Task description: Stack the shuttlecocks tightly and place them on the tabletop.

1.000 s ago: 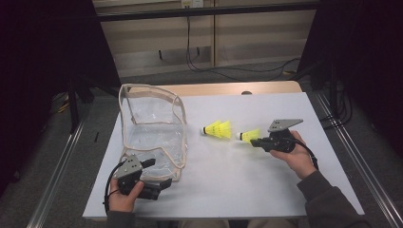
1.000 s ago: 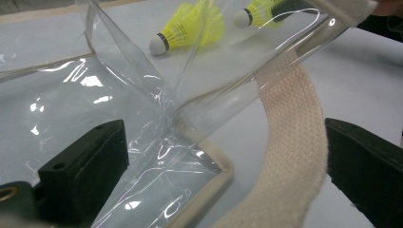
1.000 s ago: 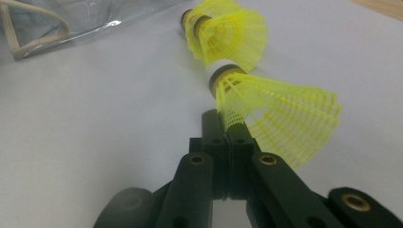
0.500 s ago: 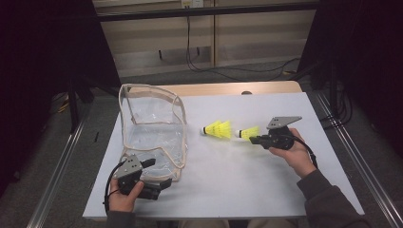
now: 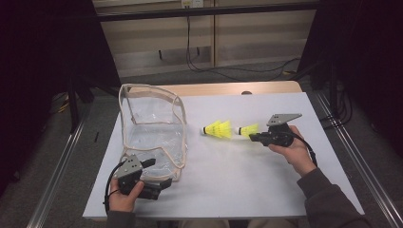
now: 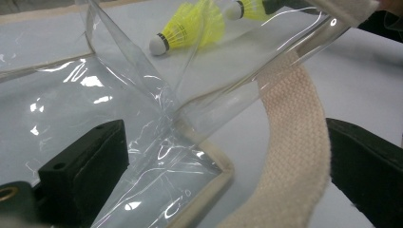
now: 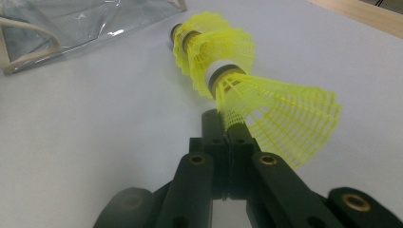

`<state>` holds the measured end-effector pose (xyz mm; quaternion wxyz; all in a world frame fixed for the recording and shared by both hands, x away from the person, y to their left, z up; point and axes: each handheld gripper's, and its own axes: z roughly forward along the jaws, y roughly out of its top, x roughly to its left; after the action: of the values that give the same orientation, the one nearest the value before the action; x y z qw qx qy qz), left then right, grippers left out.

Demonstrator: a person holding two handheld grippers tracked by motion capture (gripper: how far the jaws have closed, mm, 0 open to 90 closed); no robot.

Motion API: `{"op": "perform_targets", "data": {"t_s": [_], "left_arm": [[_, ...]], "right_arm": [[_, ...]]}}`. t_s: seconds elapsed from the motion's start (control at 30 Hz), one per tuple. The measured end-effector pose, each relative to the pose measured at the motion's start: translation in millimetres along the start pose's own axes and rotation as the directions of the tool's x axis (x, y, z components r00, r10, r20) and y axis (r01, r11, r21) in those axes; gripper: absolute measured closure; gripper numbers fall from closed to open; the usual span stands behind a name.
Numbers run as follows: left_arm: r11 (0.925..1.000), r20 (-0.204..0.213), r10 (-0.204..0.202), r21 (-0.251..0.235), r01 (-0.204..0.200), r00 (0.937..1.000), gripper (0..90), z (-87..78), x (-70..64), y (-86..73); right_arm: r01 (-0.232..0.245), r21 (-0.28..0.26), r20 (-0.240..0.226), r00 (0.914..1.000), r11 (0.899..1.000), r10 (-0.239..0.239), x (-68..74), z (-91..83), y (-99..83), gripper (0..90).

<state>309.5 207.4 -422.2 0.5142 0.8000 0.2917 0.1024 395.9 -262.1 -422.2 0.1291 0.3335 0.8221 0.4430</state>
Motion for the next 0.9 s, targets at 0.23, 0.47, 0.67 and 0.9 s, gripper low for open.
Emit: {"op": "perform_targets", "data": {"t_s": [0.23,0.47,0.67,0.9], "left_arm": [[1.0000,-0.001,0.003,0.002,-0.003,1.0000,2.9,0.1,0.0,0.0],[1.0000,0.000,0.000,0.000,0.000,1.0000,3.0,-0.1,-0.1,0.0],[1.0000,0.001,0.000,-0.002,0.000,1.0000,3.0,0.0,0.1,-0.3],[1.0000,0.000,-0.002,-0.003,0.002,1.0000,3.0,0.1,-0.1,-0.2]], "right_arm": [[0.002,0.004,-0.001,1.0000,1.000,-0.002,0.1,3.6,1.9,89.0],[0.007,0.000,-0.005,1.0000,1.000,-0.007,0.0,8.0,5.2,89.1],[0.006,0.005,-0.006,1.0000,1.000,-0.006,-1.0,11.7,5.8,89.1],[0.010,0.006,-0.006,0.9999,1.000,-0.010,-1.2,16.3,7.5,89.1]]}}
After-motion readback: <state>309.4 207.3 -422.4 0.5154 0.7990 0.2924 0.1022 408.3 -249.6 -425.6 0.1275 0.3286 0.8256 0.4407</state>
